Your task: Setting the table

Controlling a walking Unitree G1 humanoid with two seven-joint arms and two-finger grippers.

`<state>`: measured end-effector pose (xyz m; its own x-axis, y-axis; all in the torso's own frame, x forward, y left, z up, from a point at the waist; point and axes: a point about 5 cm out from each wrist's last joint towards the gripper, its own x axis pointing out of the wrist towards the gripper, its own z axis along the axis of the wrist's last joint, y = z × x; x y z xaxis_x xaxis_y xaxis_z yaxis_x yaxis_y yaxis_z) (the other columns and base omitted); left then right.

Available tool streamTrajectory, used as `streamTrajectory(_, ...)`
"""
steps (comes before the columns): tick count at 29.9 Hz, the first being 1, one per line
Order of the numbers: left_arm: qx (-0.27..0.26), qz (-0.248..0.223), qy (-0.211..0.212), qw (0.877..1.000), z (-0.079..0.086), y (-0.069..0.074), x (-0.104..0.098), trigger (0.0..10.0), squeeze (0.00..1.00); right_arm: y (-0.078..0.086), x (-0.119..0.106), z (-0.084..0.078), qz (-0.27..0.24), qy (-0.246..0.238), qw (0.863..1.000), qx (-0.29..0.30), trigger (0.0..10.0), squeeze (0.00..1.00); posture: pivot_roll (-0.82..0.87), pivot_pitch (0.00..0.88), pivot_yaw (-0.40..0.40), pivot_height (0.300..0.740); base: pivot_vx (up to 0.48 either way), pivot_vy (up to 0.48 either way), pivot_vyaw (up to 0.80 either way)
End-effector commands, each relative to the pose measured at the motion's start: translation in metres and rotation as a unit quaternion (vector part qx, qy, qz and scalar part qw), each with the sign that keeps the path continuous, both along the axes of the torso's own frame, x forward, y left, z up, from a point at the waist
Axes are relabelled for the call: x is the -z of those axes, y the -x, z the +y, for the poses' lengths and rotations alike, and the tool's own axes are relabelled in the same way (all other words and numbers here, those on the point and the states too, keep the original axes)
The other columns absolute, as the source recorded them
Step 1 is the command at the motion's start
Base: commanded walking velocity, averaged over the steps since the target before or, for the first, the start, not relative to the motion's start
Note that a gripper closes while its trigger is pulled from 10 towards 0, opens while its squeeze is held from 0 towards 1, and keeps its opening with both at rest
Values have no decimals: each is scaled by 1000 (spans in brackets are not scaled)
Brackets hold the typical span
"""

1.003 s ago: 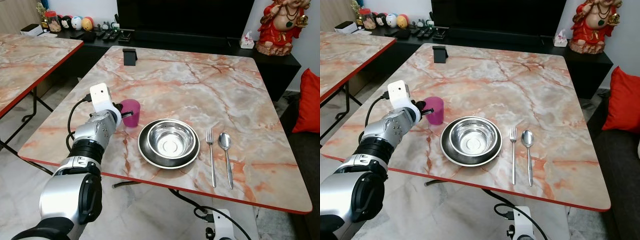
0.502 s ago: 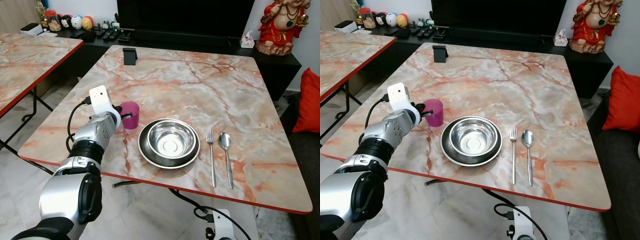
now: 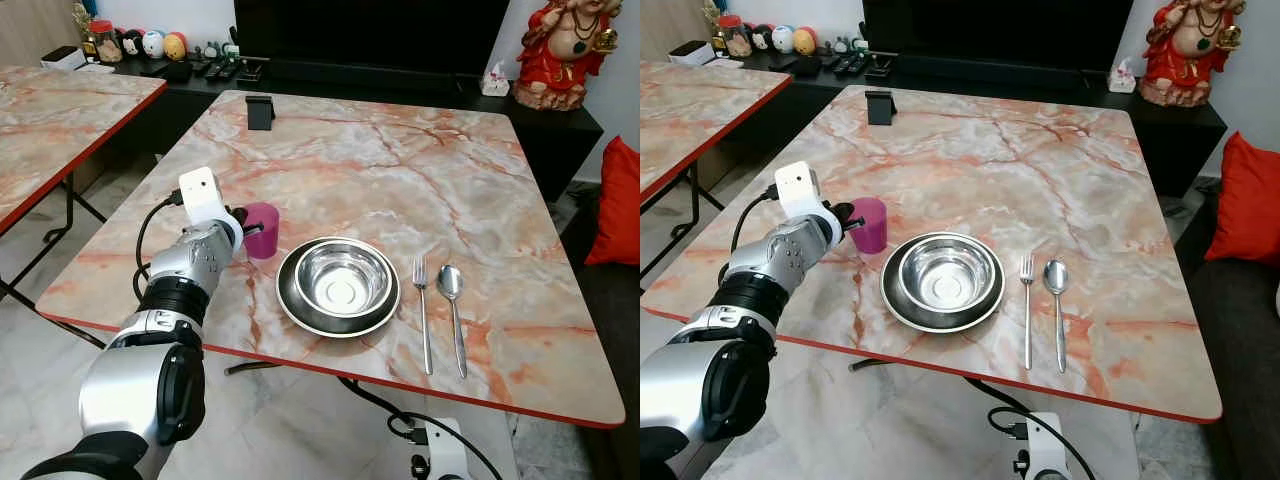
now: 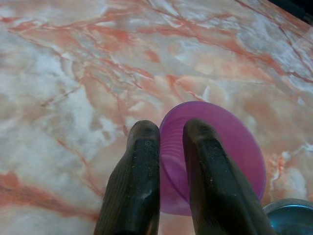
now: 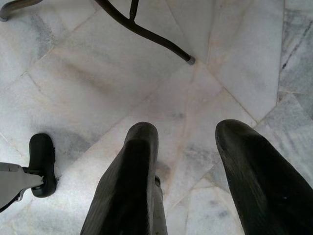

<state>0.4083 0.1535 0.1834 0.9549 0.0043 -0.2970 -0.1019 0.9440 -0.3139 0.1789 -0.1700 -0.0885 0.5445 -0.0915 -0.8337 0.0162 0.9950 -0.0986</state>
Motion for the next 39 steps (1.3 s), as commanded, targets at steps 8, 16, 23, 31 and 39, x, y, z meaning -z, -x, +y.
streamTrajectory(8,-7,-63,-24,998,0,-4,-24,10000,0,-1,0,-1,0,3,1000,-3,10000,0,11,0,-33,740,0,0,0)
streamTrajectory(16,-39,-228,-145,962,15,7,-69,10000,0,-1,-1,-1,-1,2,1000,-3,10000,0,16,0,-35,740,0,0,0)
streamTrajectory(23,-17,-323,-215,921,28,34,-62,10000,0,-2,-1,-1,-12,0,1000,6,10000,0,15,0,-31,740,0,0,0)
streamTrajectory(31,-14,-354,-262,898,37,68,-41,10000,0,-3,-2,-3,-17,4,1000,8,10000,0,13,0,-45,740,0,0,0)
streamTrajectory(39,-33,-348,-263,899,46,77,-30,10000,0,-2,-2,-2,-21,4,1000,9,10000,0,-107,0,-6,740,0,0,0)
